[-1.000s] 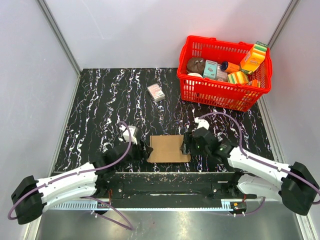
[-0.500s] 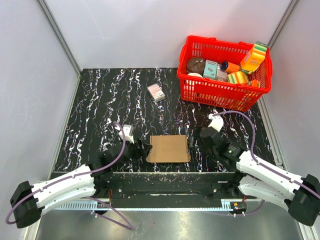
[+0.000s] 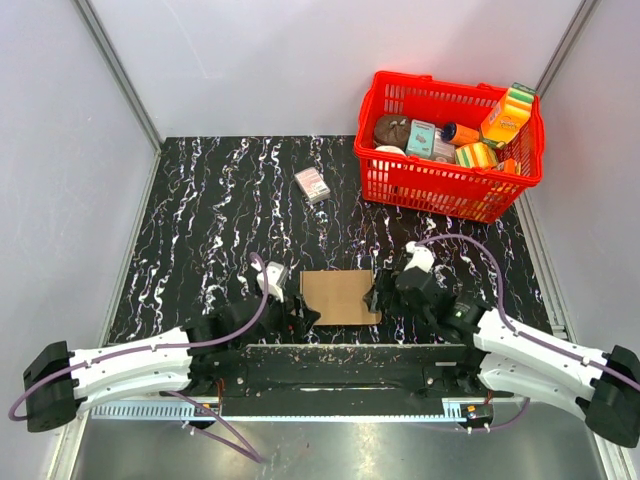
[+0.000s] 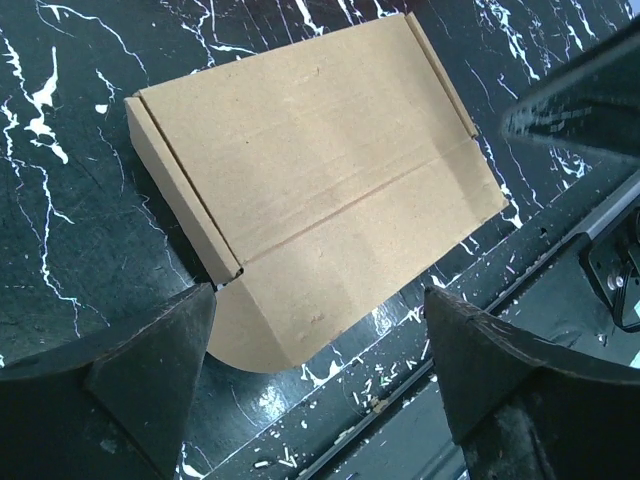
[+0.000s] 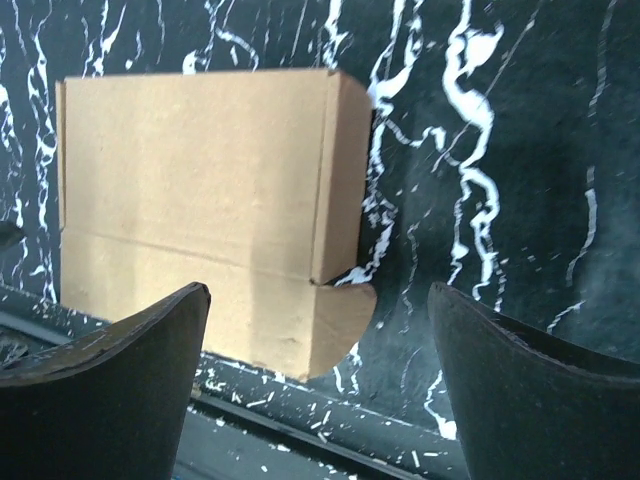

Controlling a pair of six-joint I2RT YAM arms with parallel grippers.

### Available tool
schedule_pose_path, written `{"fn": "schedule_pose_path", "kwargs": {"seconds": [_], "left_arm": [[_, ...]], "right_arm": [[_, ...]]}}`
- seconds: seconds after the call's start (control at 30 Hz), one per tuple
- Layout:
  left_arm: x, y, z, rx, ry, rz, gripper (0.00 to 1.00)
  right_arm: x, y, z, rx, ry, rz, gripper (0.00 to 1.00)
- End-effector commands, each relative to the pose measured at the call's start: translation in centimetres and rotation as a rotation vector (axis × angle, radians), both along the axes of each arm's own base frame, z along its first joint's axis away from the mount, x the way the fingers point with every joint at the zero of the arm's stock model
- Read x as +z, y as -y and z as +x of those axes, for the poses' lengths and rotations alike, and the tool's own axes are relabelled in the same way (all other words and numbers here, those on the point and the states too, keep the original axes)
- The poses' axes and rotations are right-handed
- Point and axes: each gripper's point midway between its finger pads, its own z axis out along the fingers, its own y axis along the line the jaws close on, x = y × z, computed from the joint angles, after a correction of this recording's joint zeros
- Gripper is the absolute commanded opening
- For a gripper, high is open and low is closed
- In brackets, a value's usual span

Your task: Fold the paper box

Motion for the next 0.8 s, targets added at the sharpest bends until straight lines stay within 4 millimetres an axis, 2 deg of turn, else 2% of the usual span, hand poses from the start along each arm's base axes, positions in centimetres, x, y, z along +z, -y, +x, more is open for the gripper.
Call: {"fn": "schedule_pose_path", "kwargs": {"seconds": [0.0, 0.2, 0.4, 0.57, 0.77], "left_arm": [[0.7, 0.2, 0.4, 0.057, -0.003, -0.044, 0.91], [0.3, -0.6, 0.4, 0.079, -0.023, 0.001, 0.92], [-0.5, -0.8, 0.2, 0.072, -0.041, 0.039, 0.93], [-0.2, -0.2, 0.2, 0.061, -0.042, 0.019, 0.93], [-0.2, 0.3, -0.2, 0.034, -0.060, 0.015, 0.93]], "right_arm": [[-0.5, -1.8, -1.7, 0.010, -0.038, 0.058, 0.95], [-1.7, -3.6, -2.2, 0.050, -0.063, 0.031, 0.95], [-2.3, -3.5, -2.0, 0.042, -0.072, -0.008, 0.95], [-2.4, -4.1, -2.2, 0.056, -0.079, 0.021, 0.95], [-2.1, -4.8, -2.6, 0.081, -0.088, 0.063, 0.86]]}}
